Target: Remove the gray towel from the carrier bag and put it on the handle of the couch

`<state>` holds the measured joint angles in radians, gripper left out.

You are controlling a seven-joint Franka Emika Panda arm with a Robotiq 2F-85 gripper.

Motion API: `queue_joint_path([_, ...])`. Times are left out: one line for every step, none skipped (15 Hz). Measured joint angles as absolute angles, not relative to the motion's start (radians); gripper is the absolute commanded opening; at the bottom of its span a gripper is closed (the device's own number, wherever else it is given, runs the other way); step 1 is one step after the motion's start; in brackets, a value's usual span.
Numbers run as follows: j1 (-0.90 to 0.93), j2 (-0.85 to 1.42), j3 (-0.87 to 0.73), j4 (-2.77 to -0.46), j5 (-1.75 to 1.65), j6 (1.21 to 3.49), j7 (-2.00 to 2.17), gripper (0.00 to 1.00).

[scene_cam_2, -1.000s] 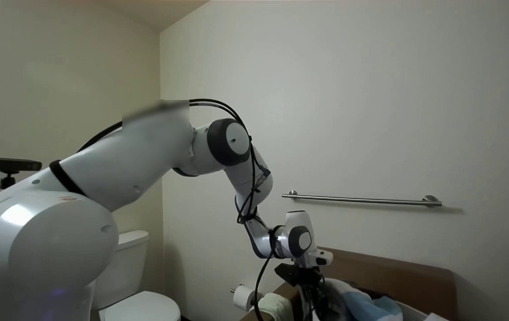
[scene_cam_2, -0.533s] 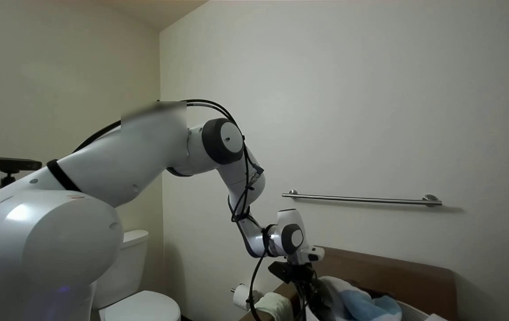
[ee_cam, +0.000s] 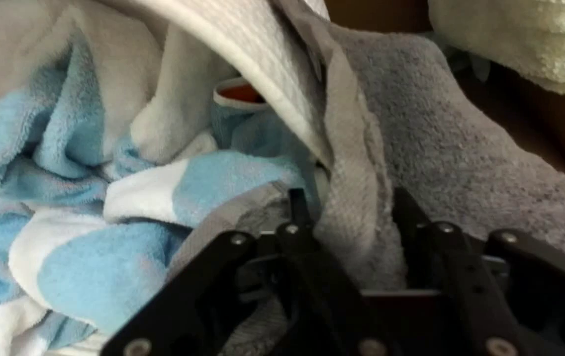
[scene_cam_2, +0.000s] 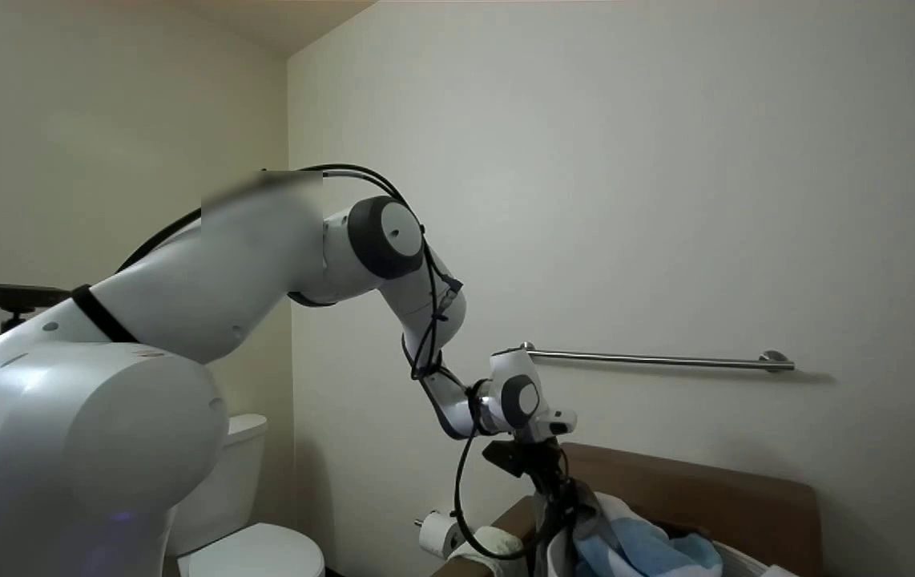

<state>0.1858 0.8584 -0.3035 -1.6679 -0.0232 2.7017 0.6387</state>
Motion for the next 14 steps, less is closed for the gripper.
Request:
queue_joint_path([0.189,0.845,-0.306,-1.667,-0.023,2.703,0.639,0.1])
queue_joint_path([0.189,0.835,-0.306,-1.667,-0.023,2.703,0.639,0.09])
queue_joint_path([0.188,0.828,-0.306,-1.667,-0.023,2.704,0.639,0.08])
queue_joint_path([0.188,0.823,-0.304,-1.667,-0.023,2.705,0.639,0.07])
queue_joint_path([0.186,0.821,-0.301,-1.667,-0.023,2.705,0.639,0.06])
queue_joint_path([0.183,0.821,-0.295,-1.667,-0.023,2.705,0.639,0.09])
queue_joint_path([0.178,0.821,-0.287,-1.667,-0.023,2.705,0.639,0.08])
queue_joint_path([0.171,0.821,-0.277,-1.667,-0.023,2.705,0.639,0.11])
queue_joint_path([0.163,0.821,-0.266,-1.667,-0.02,2.705,0.638,0.1])
queue_joint_path([0.155,0.821,-0.254,-1.667,-0.013,2.705,0.638,0.12])
queue_joint_path([0.148,0.821,-0.246,-1.667,-0.009,2.705,0.638,0.11])
queue_joint_path([0.145,0.821,-0.239,-1.666,-0.003,2.705,0.638,0.11])
queue_joint_path([0.141,0.819,-0.233,-1.663,0.006,2.701,0.638,0.1])
queue_joint_path([0.137,0.814,-0.225,-1.655,0.014,2.694,0.638,0.1])
